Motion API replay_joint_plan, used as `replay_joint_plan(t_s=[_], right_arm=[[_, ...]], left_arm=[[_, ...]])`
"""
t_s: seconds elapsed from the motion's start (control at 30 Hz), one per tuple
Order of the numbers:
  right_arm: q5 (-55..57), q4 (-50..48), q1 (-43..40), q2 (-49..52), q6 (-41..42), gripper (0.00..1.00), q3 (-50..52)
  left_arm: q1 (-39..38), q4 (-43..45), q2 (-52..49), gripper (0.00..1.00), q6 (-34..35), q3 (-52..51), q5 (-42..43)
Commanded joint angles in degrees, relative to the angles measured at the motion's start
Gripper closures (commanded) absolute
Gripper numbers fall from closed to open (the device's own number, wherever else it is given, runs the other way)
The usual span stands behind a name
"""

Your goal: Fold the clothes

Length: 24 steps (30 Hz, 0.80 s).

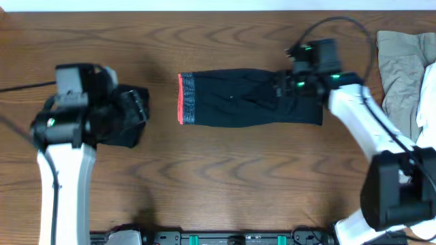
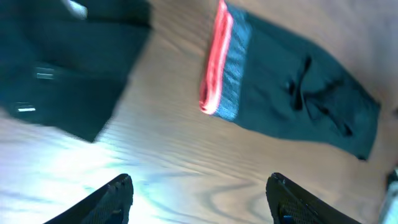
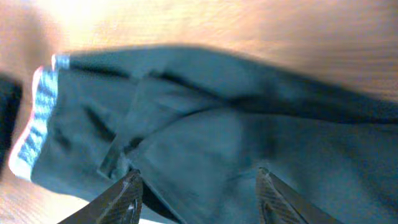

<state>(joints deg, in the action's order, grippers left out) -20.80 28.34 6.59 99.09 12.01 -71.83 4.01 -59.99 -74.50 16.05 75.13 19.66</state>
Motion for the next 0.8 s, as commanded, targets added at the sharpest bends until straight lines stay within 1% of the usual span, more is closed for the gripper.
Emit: replay_joint_plan(t_s=[0.0, 0.03, 0.07, 0.2, 0.3, 0.43, 0.6, 0.7, 0.77], right_arm=[[-4.1, 1.8, -4.3, -4.5, 0.8, 0.43, -0.1], [-4.1, 2.6, -5.2, -5.1, 0.8, 0.43, -0.1], [-4.1, 3.5, -5.9, -5.6, 0.7, 0.43, -0.1], [-4.2, 7.5, -8.0, -6.8, -0.2, 0.44, -0.1], [-4.1, 10.3, -8.1, -6.8, -1.5, 0.45, -0.1], [-4.1, 12.8, -8.0, -6.8, -4.4, 0.46, -0.1], [-3.7, 13.3, -8.0, -6.8, -4.4, 0.46, -0.1], [-3.6, 13.0, -8.0, -6.8, -4.4, 0.47, -0.1], [-3.5, 12.9, -8.0, -6.8, -4.4, 0.48, -0.1]], left_arm=[[-2.3, 1.7, -6.6, 0.29, -0.7, 0.7, 7.3], [-3.0, 2.8, -8.6, 0.28, -0.2, 0.7, 8.3], [-3.7, 4.2, -10.6, 0.25, 0.7, 0.7, 8.9], [-6.1, 12.6, -19.6, 0.18, 2.0, 0.7, 9.4], [-7.2, 17.3, -26.0, 0.17, 3.4, 0.7, 9.7], [-7.6, 19.2, -32.8, 0.16, 3.6, 0.7, 9.7], [-7.6, 21.3, -38.9, 0.14, 3.8, 0.7, 9.7], [-8.1, 22.9, -41.8, 0.13, 5.2, 0.7, 9.8], [-8.8, 23.4, -43.3, 0.15, 5.7, 0.7, 10.5]])
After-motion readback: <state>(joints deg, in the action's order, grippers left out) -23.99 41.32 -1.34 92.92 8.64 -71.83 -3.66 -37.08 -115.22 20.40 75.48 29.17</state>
